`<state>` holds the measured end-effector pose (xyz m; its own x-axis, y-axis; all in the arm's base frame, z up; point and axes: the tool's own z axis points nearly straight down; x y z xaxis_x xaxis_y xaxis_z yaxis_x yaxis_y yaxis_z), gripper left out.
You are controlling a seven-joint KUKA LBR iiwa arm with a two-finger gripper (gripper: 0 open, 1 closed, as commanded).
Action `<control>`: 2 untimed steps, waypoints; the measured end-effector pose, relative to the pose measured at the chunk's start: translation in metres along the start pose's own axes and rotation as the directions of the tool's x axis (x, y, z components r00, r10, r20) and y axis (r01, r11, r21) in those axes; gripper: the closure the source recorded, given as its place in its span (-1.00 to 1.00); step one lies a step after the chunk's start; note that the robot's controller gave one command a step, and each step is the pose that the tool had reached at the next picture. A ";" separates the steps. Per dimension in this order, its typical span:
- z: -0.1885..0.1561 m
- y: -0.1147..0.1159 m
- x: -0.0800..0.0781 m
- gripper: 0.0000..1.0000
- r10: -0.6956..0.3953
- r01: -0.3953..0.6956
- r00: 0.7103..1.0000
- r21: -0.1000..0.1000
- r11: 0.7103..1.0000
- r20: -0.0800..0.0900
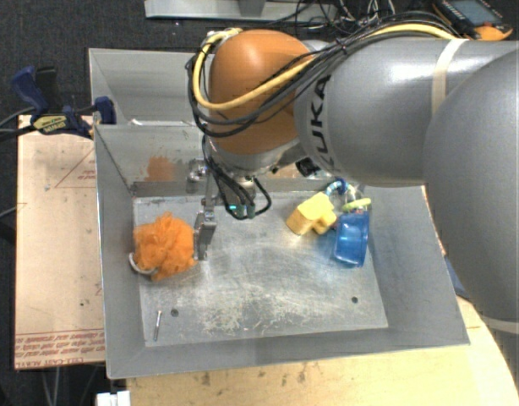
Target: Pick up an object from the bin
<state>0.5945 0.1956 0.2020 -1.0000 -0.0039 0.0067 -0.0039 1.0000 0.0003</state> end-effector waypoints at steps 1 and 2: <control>-0.005 -0.001 -0.002 -1.00 0.003 -0.003 1.000 -0.001 1.000 0.008; 0.028 0.006 0.004 -1.00 -0.058 0.058 0.998 -0.001 0.998 0.015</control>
Offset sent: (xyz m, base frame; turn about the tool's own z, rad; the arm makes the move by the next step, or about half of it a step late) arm -0.0255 0.0249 -0.1207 -0.2193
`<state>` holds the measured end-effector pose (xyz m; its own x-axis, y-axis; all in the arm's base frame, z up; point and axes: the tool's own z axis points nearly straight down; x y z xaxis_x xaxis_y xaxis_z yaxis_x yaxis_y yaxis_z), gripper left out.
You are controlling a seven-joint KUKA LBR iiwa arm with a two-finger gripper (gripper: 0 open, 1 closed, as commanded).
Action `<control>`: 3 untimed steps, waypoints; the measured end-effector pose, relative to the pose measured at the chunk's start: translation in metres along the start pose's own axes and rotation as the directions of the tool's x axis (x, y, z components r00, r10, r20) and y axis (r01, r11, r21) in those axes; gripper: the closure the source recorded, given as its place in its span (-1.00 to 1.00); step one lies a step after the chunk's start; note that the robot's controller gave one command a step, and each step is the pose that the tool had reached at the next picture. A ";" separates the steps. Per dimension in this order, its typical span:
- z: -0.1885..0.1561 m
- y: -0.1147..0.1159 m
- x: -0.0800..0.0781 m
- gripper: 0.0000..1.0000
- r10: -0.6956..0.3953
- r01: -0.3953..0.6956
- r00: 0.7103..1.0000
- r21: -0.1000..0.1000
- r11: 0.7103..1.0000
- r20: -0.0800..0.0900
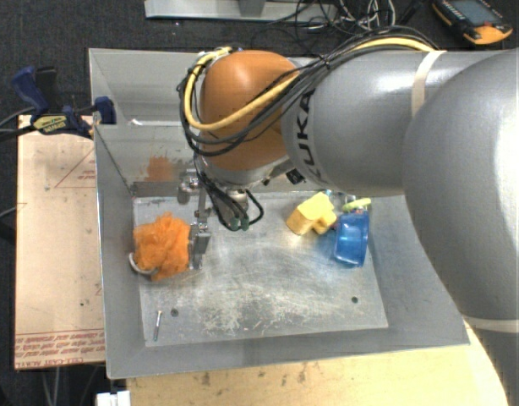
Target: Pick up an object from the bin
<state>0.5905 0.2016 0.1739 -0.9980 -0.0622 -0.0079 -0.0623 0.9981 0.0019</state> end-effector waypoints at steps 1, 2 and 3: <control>0.100 0.034 -0.016 1.00 -0.360 0.360 0.933 0.000 0.933 -0.003; 0.100 0.034 -0.016 1.00 -0.359 0.359 0.933 -0.001 0.933 -0.003; -0.025 0.025 -0.005 1.00 -0.335 0.335 0.942 -0.002 0.942 -0.005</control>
Offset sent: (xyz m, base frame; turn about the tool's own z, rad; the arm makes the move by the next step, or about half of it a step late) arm 0.0000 0.0000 0.0000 0.0000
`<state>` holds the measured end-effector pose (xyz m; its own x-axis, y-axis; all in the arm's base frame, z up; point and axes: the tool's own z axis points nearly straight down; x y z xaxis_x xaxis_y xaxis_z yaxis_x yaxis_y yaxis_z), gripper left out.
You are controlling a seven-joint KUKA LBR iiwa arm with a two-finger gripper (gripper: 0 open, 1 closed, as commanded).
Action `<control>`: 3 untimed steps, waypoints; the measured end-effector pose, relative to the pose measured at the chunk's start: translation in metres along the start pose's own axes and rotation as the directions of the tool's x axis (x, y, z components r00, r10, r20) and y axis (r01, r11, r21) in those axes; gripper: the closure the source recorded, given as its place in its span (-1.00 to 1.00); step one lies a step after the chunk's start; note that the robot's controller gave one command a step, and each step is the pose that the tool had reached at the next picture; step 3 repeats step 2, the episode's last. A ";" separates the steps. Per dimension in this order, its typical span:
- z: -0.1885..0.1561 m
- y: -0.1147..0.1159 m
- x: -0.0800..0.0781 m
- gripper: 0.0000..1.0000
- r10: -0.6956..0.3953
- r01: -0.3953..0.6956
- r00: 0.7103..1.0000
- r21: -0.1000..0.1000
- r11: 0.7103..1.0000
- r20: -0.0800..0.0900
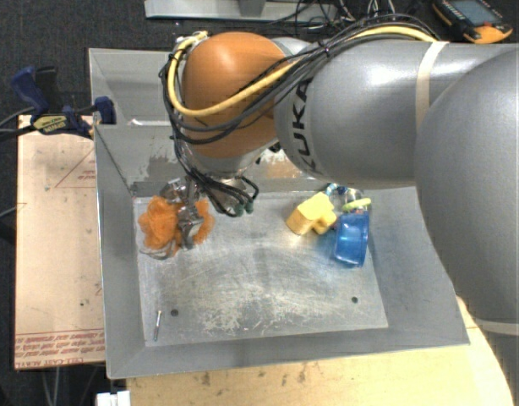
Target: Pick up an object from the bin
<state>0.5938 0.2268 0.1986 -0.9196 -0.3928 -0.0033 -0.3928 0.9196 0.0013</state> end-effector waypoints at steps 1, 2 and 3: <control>0.000 0.000 0.000 1.00 0.001 -0.001 1.000 0.000 1.000 -0.001; -0.034 -0.006 0.016 1.00 -0.061 0.061 0.998 -0.001 0.998 -0.008; -0.034 -0.006 0.016 1.00 -0.061 0.061 0.998 -0.001 0.998 -0.008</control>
Offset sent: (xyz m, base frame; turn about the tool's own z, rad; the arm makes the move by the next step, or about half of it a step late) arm -0.0282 -0.0330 0.1025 -0.1620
